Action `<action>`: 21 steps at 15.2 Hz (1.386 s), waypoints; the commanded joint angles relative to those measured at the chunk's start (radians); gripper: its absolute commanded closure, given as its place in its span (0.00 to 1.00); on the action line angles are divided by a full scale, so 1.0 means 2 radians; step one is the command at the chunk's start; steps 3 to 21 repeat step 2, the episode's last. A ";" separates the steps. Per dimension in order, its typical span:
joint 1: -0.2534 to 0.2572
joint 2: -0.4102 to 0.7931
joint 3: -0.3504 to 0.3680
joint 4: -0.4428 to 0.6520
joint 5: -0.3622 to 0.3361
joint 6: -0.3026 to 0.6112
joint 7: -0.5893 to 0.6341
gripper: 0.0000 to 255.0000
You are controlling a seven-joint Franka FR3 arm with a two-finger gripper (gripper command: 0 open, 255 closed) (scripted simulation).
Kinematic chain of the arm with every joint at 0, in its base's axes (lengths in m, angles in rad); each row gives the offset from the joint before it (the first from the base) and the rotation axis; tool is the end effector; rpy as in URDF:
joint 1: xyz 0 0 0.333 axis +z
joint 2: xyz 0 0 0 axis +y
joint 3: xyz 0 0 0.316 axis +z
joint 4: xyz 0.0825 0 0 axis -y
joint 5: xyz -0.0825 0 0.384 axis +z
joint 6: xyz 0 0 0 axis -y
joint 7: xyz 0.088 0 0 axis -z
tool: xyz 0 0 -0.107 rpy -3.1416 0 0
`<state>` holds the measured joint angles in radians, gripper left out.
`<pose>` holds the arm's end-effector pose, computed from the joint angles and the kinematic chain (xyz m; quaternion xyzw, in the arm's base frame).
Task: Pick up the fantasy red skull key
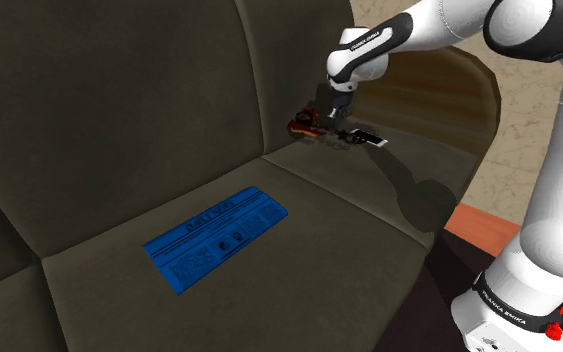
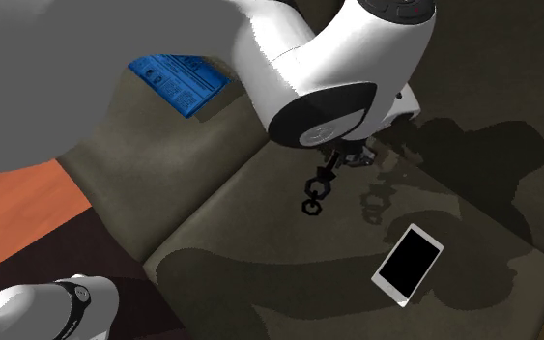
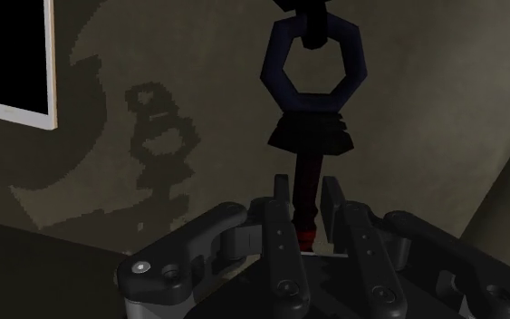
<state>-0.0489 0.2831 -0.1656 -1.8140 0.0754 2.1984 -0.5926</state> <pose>0.6265 -0.1266 0.3965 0.9837 0.1719 0.0521 0.0127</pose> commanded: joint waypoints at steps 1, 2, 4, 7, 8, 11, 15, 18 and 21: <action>0.000 -0.004 0.000 0.005 -0.001 -0.009 0.001 1.00; 0.000 -0.004 0.000 0.005 -0.001 -0.009 0.001 1.00; 0.000 -0.004 0.000 0.005 -0.001 -0.009 0.001 1.00; 0.000 -0.004 0.000 0.005 -0.001 -0.009 0.001 1.00; 0.000 -0.004 0.000 0.005 -0.001 -0.009 0.001 1.00; 0.000 -0.004 0.000 0.005 -0.001 -0.009 0.001 1.00; 0.000 -0.004 0.000 0.005 -0.001 -0.009 0.001 1.00; 0.000 -0.004 0.000 0.005 -0.001 -0.009 0.001 1.00; 0.000 -0.004 0.000 0.005 -0.001 -0.009 0.001 1.00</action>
